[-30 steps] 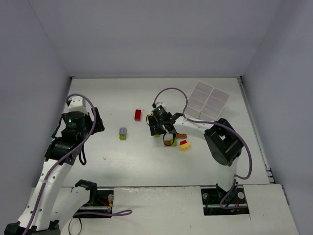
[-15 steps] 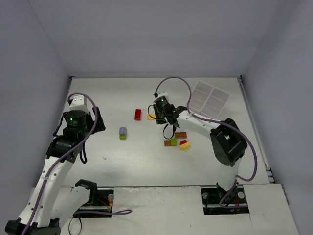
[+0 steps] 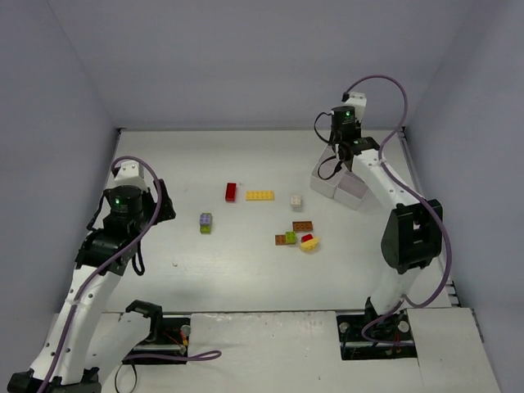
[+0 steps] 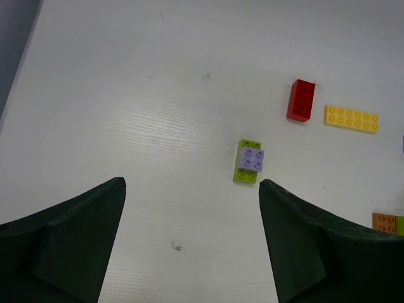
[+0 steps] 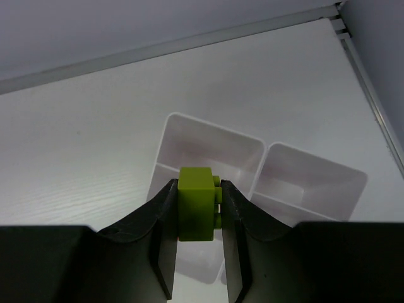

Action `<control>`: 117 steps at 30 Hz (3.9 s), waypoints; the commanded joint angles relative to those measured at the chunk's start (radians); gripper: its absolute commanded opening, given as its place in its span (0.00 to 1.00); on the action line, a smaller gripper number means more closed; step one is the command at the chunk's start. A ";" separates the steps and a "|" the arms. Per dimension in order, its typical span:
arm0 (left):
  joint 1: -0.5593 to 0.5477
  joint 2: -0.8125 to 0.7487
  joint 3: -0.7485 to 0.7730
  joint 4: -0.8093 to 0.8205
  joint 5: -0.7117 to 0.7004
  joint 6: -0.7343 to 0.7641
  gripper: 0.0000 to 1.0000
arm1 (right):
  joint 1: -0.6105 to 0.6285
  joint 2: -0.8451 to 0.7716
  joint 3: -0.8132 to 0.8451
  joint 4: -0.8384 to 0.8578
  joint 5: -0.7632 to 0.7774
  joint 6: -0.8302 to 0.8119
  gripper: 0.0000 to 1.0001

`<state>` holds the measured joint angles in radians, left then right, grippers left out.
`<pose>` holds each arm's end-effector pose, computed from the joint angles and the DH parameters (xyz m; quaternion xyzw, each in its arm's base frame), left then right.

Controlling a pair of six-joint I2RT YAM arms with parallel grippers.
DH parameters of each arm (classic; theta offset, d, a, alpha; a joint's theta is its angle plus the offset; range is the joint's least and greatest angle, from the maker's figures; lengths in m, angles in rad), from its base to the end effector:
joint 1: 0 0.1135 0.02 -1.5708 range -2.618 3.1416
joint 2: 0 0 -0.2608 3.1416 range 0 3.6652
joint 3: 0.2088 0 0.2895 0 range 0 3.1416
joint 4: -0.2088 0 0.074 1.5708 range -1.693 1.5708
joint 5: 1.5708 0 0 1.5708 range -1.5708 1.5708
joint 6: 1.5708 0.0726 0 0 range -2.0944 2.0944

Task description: Sort the legos into containers by color

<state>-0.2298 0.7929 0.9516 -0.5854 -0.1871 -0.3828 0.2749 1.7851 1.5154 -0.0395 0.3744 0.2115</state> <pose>0.2362 -0.0414 0.3432 -0.1144 0.8308 -0.0876 0.5376 0.4877 0.1100 0.3076 0.0846 0.7965 -0.0063 0.5986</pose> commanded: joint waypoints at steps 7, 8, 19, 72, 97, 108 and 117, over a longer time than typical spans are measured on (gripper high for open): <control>-0.003 -0.027 0.010 0.059 -0.011 -0.011 0.80 | -0.071 0.102 0.124 0.024 0.047 0.057 0.01; -0.003 -0.027 0.009 0.061 -0.012 -0.011 0.80 | -0.075 0.109 0.129 0.024 0.044 0.061 0.01; -0.003 -0.035 0.000 0.056 -0.012 -0.013 0.80 | -0.092 0.169 0.158 0.024 0.026 0.081 0.03; -0.003 -0.073 -0.010 0.015 -0.022 -0.011 0.80 | -0.120 0.194 0.150 0.010 -0.002 0.120 0.34; -0.032 0.343 0.050 0.061 0.187 -0.056 0.80 | 0.178 -0.271 -0.316 0.079 -0.364 0.032 0.43; -0.135 0.699 0.202 0.035 0.140 -0.084 0.80 | 0.213 -0.358 -0.494 0.113 -0.454 0.100 0.45; -0.144 0.864 0.269 -0.011 0.124 -0.097 0.67 | 0.218 -0.398 -0.538 0.119 -0.450 0.111 0.46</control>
<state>-0.3668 1.6543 1.1744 -0.5816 -0.0353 -0.4614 0.4862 1.4338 0.9821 0.0174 -0.0685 0.3073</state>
